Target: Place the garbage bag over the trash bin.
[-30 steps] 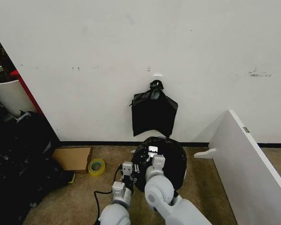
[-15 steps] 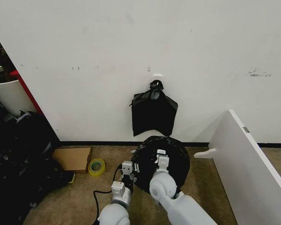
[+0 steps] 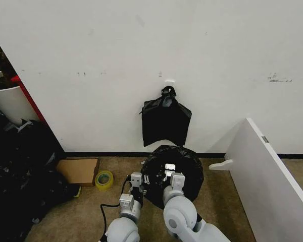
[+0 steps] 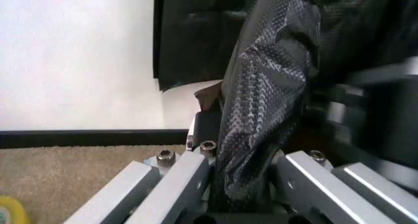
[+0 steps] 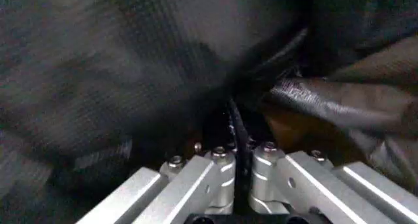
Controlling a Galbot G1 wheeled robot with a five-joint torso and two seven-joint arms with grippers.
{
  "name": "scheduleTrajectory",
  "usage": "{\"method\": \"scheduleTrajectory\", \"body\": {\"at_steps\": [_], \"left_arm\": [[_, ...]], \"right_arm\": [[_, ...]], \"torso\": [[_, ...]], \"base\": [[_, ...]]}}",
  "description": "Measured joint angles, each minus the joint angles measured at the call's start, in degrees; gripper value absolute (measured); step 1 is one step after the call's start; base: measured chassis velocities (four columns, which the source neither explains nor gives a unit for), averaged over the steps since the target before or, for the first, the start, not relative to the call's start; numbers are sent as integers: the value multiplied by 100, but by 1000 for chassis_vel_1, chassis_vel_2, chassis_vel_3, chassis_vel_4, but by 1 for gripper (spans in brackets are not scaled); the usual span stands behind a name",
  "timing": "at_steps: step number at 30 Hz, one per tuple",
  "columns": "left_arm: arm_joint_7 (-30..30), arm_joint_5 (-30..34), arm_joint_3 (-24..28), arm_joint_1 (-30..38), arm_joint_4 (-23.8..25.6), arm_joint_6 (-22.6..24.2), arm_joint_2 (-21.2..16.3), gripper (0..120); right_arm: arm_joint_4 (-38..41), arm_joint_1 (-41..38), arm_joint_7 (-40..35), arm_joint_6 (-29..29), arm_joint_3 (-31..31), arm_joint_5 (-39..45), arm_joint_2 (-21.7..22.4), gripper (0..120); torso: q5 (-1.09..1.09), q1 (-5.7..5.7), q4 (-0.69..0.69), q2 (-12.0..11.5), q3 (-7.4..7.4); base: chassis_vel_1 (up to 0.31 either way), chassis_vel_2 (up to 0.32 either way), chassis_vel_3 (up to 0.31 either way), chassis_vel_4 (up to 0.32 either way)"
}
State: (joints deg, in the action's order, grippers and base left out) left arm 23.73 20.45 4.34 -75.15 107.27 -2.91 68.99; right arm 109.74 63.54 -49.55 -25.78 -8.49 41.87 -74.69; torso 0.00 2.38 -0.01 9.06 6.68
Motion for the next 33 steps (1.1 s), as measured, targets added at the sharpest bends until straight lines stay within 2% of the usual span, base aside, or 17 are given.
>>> {"method": "scheduleTrajectory", "body": {"at_steps": [5,10,14,20,26,27,30,33], "left_arm": [[-2,42,23,16,-5,9,8,0],[-75,49,42,-50,88,18,-32,0],[-168,41,-21,-158,220,4,-121,0],[-230,37,-88,-172,279,-42,-166,0],[-208,64,-83,-111,202,-41,-134,0],[-197,98,-104,-96,177,-39,-119,0],[-194,196,-172,-66,146,-33,-113,0],[-198,245,-183,-52,148,-22,-117,0]], "right_arm": [[269,160,243,164,-109,-100,12,0],[-115,-99,387,513,-169,-207,-160,0],[-809,-398,265,643,-153,-184,-366,0],[-1244,-449,206,665,134,-193,-272,0],[-639,-202,235,610,102,-181,-101,0],[-270,-15,337,601,29,-204,-6,0],[103,268,538,658,-31,-337,46,0],[106,297,622,832,-21,-554,-17,0]], "torso": [[0,0,-1,0,0],[-1,0,0,0,0],[0,0,1,0,0],[-1,0,-1,0,0],[0,0,-1,0,0],[-1,0,0,0,0],[0,0,-1,0,0],[0,0,-1,0,0]], "base": [[0,0,0,0],[0,0,0,0],[0,0,0,0],[0,0,0,0],[0,0,0,0],[0,0,0,0],[0,0,0,0],[0,0,0,0]]}}
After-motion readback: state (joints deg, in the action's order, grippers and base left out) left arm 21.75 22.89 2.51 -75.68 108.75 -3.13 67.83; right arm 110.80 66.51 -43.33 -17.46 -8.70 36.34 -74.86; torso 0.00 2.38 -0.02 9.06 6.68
